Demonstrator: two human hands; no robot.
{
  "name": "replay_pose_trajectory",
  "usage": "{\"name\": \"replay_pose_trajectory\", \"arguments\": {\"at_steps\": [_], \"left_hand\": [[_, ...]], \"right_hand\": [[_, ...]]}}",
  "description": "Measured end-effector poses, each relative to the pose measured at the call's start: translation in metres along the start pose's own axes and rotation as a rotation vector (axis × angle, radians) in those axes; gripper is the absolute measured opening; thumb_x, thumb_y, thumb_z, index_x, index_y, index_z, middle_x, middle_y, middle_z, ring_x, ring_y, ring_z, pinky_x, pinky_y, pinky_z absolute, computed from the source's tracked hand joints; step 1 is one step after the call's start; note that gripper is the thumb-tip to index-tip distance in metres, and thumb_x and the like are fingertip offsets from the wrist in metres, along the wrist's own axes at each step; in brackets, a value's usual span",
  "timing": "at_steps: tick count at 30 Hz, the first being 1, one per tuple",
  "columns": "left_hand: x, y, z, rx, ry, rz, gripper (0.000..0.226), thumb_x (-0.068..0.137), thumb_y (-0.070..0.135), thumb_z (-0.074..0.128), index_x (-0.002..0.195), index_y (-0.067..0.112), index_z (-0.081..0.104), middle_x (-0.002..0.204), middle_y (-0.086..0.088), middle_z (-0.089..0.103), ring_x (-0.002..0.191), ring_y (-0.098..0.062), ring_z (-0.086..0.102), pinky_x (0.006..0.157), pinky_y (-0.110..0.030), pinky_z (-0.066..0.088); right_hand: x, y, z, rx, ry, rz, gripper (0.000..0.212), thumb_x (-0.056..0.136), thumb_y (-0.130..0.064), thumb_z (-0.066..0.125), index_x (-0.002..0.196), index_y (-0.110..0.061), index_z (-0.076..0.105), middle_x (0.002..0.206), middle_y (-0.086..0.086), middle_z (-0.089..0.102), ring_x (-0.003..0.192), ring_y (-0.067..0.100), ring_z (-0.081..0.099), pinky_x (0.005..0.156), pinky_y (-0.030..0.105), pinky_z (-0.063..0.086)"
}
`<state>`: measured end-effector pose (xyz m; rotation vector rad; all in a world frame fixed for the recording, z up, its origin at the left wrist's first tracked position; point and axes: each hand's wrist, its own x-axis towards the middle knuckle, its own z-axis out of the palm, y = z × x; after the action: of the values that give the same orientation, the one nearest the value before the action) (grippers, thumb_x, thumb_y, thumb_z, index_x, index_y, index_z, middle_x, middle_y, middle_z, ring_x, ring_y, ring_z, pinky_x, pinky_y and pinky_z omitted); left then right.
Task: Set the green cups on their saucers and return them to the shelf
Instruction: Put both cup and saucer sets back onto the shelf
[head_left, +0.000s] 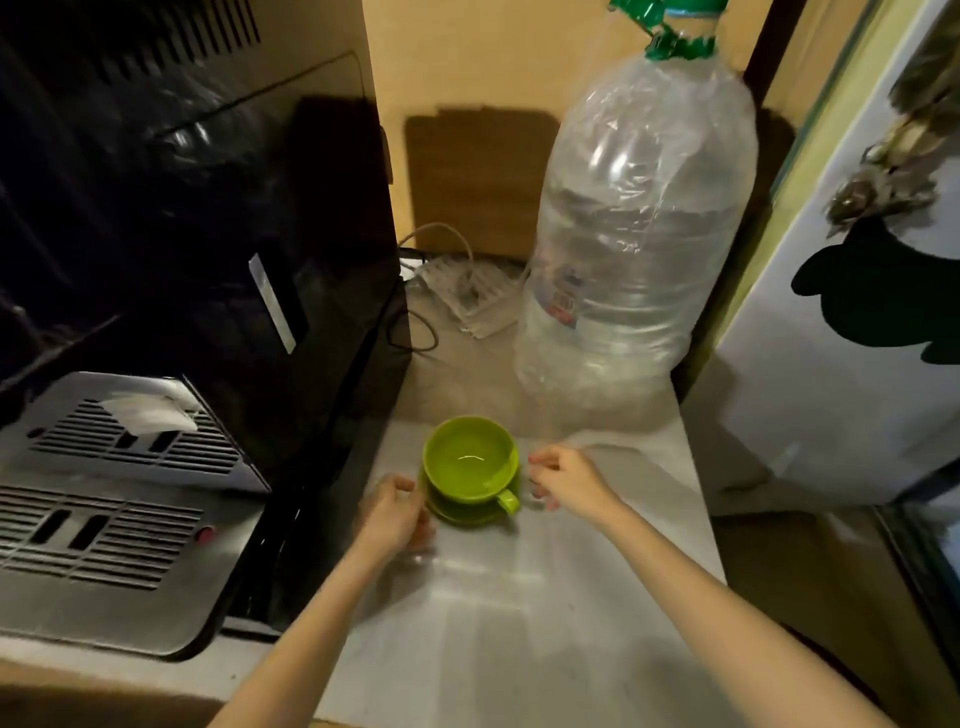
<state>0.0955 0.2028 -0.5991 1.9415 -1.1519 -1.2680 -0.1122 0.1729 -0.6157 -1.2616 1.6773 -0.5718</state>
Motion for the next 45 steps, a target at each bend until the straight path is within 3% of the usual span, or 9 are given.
{"name": "replay_pose_trajectory", "arguments": {"at_steps": [7, 12, 17, 28, 32, 35, 40, 43, 45], "left_hand": [[0.02, -0.012, 0.011, -0.141, -0.083, -0.108, 0.013, 0.092, 0.012, 0.046, 0.101, 0.003, 0.047, 0.068, -0.016, 0.063, 0.043, -0.016, 0.065, 0.038, -0.025, 0.053], [0.032, -0.014, 0.016, -0.167, -0.075, -0.122, 0.012, 0.089, 0.005, 0.05, 0.099, -0.002, 0.051, 0.066, -0.017, 0.064, 0.038, -0.011, 0.064, 0.037, -0.021, 0.051], [0.038, -0.015, 0.018, -0.134, -0.055, -0.125, 0.004, 0.085, -0.002, 0.054, 0.084, -0.004, 0.056, 0.064, -0.021, 0.065, 0.039, -0.014, 0.065, 0.039, -0.02, 0.052], [0.023, 0.018, 0.016, -0.252, -0.108, -0.089, 0.01, 0.081, -0.007, 0.058, 0.075, -0.001, 0.054, 0.062, -0.017, 0.065, 0.037, -0.013, 0.064, 0.039, -0.019, 0.052], [0.006, 0.063, 0.017, -0.353, -0.137, 0.029, 0.009, 0.08, -0.008, 0.059, 0.074, -0.003, 0.055, 0.033, -0.003, 0.059, 0.031, -0.009, 0.059, 0.037, -0.017, 0.05], [-0.009, 0.103, 0.01, -0.425, -0.198, 0.134, 0.004, 0.081, -0.005, 0.059, 0.077, -0.005, 0.058, 0.039, -0.005, 0.064, 0.038, -0.012, 0.064, 0.043, -0.018, 0.054], [-0.036, 0.177, -0.004, -0.513, -0.246, 0.34, 0.006, 0.081, -0.001, 0.06, 0.077, -0.005, 0.063, 0.043, -0.005, 0.066, 0.042, -0.009, 0.065, 0.043, -0.012, 0.051], [-0.054, 0.222, -0.01, -0.541, -0.26, 0.442, 0.009, 0.081, -0.001, 0.06, 0.074, -0.005, 0.063, 0.043, -0.004, 0.066, 0.04, -0.006, 0.063, 0.043, -0.011, 0.051], [-0.068, 0.252, -0.014, -0.556, -0.268, 0.492, 0.012, 0.082, 0.0, 0.06, 0.07, -0.003, 0.063, 0.043, -0.004, 0.067, 0.039, -0.005, 0.062, 0.045, -0.011, 0.051]], "right_hand": [[0.014, 0.004, 0.02, 0.166, -0.061, 0.16, 0.009, 0.089, -0.004, 0.046, 0.097, -0.007, 0.05, 0.061, 0.01, 0.056, 0.032, 0.008, 0.054, 0.032, 0.023, 0.047], [0.021, 0.005, 0.021, 0.216, -0.114, 0.209, 0.014, 0.088, 0.004, 0.043, 0.099, -0.004, 0.046, 0.032, 0.001, 0.053, 0.025, 0.006, 0.051, 0.031, 0.023, 0.05], [0.023, 0.005, 0.022, 0.168, -0.09, 0.187, 0.016, 0.085, 0.01, 0.043, 0.094, -0.002, 0.046, 0.057, 0.012, 0.055, 0.034, 0.013, 0.056, 0.036, 0.025, 0.052], [0.008, -0.011, -0.009, 0.204, -0.016, 0.062, 0.018, 0.083, 0.012, 0.04, 0.093, 0.001, 0.049, 0.057, 0.012, 0.054, 0.031, 0.007, 0.054, 0.037, 0.02, 0.051], [-0.006, -0.04, -0.041, 0.313, 0.065, 0.012, 0.018, 0.084, 0.012, 0.038, 0.096, 0.0, 0.046, 0.046, 0.012, 0.052, 0.021, 0.007, 0.047, 0.028, 0.018, 0.044], [-0.019, -0.07, -0.072, 0.454, 0.121, -0.037, 0.016, 0.087, 0.011, 0.039, 0.097, -0.001, 0.043, 0.055, 0.016, 0.048, 0.019, 0.009, 0.047, 0.025, 0.02, 0.043], [-0.051, -0.125, -0.129, 0.568, 0.183, -0.234, 0.013, 0.088, 0.007, 0.047, 0.1, 0.002, 0.045, 0.034, 0.005, 0.056, 0.025, 0.01, 0.052, 0.031, 0.021, 0.048], [-0.078, -0.16, -0.159, 0.596, 0.236, -0.342, 0.004, 0.088, 0.005, 0.049, 0.085, 0.003, 0.052, 0.047, 0.012, 0.055, 0.026, 0.007, 0.05, 0.032, 0.02, 0.049], [-0.091, -0.18, -0.18, 0.646, 0.281, -0.397, 0.017, 0.088, 0.005, 0.049, 0.071, 0.002, 0.052, 0.048, 0.013, 0.054, 0.025, 0.006, 0.05, 0.033, 0.02, 0.05]]}}
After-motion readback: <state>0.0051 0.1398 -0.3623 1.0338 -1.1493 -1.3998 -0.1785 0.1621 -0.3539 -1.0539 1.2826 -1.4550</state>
